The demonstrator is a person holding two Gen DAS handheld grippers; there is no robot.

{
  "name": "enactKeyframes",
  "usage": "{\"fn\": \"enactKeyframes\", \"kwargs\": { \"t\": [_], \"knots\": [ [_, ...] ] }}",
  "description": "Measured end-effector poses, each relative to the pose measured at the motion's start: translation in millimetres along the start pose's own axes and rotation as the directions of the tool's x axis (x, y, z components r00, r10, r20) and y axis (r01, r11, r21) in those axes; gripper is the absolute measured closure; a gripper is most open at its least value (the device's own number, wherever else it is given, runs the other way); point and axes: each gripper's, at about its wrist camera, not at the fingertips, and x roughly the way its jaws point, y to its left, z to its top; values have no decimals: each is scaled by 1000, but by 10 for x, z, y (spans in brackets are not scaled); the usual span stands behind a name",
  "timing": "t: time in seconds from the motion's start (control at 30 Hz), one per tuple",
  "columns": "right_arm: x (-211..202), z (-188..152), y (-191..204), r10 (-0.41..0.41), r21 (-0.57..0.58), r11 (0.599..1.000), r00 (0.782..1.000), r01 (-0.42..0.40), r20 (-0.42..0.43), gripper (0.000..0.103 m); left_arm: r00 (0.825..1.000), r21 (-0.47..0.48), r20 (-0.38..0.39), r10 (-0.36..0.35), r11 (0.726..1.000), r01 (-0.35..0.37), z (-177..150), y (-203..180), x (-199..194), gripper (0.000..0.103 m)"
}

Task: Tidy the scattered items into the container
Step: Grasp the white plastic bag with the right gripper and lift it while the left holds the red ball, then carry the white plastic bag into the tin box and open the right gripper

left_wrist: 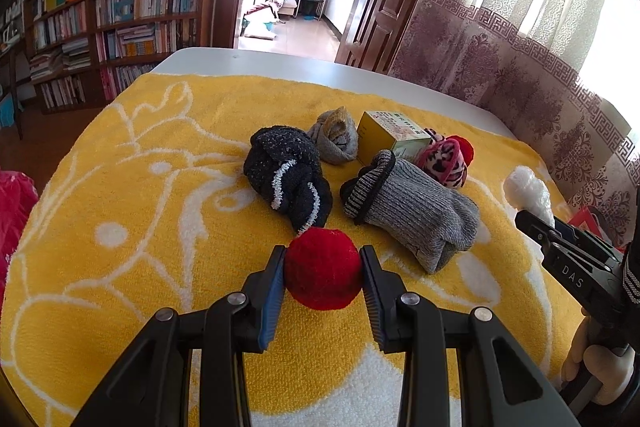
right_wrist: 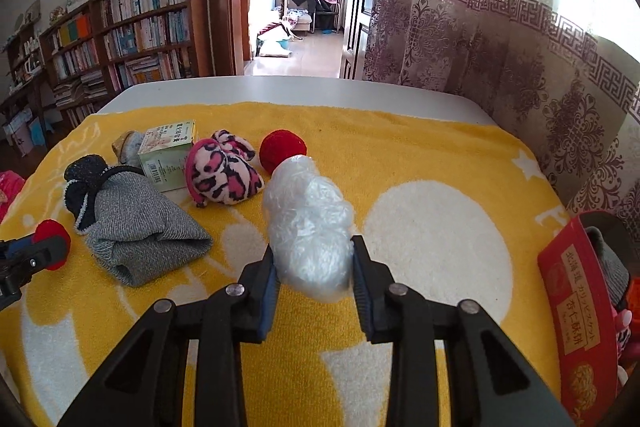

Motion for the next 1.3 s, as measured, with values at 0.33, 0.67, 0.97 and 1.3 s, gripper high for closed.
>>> {"fn": "enactKeyframes", "kwargs": {
  "t": [0.33, 0.67, 0.97, 1.3],
  "knots": [
    [-271, -100, -13, -23, -12, 1000, 998, 24, 53, 67, 1000, 10, -11, 8, 1000, -8, -32, -24, 42, 65],
    [-448, -184, -77, -41, -1, 999, 996, 41, 82, 67, 1000, 19, -16, 13, 1000, -13, -49, -55, 57, 65],
    [-733, -305, -606, -70, 101, 993, 993, 60, 97, 67, 1000, 25, -16, 13, 1000, -13, -55, -71, 52, 65],
    [-1148, -480, -1695, -217, 290, 940, 972, 181, 95, 67, 1000, 12, -20, 19, 1000, -19, -61, -54, 67, 65]
  ]
}}
